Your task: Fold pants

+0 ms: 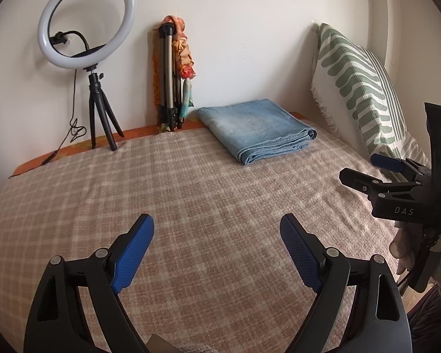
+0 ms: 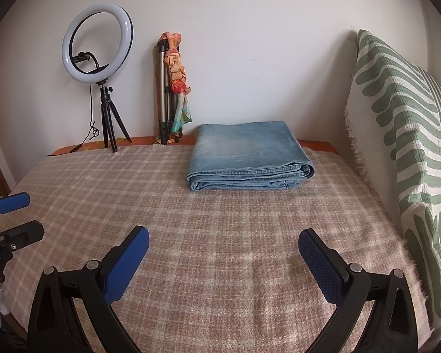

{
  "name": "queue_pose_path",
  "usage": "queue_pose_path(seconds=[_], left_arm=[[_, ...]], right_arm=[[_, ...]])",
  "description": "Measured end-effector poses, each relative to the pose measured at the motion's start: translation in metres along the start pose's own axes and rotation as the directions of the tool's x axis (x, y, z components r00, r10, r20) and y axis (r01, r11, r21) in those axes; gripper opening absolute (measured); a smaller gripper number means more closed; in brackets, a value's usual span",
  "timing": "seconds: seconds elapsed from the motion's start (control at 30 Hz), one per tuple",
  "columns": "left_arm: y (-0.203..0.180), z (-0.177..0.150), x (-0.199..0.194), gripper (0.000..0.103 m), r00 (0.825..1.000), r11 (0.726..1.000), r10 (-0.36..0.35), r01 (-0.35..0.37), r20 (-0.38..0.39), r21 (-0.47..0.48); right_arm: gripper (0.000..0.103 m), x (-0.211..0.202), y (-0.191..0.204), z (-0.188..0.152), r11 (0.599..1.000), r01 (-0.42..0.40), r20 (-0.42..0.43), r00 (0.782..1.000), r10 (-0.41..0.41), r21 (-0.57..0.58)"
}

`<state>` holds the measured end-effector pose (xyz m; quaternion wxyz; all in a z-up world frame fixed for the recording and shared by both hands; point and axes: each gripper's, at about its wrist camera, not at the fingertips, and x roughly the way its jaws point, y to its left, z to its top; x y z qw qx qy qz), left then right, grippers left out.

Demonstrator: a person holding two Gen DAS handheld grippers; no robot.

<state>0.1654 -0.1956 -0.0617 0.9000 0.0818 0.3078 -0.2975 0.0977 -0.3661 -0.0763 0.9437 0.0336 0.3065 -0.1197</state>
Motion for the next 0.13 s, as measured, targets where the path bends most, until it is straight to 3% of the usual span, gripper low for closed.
queue_pose_path(seconds=[0.13], left_arm=[[0.0044,0.0008,0.0013,0.088,1.000,1.000,0.003,-0.003,-0.010,-0.016]], right_arm=[[0.103,0.0021,0.0024,0.0007,1.000,-0.005,-0.006,1.000,0.005,-0.005]])
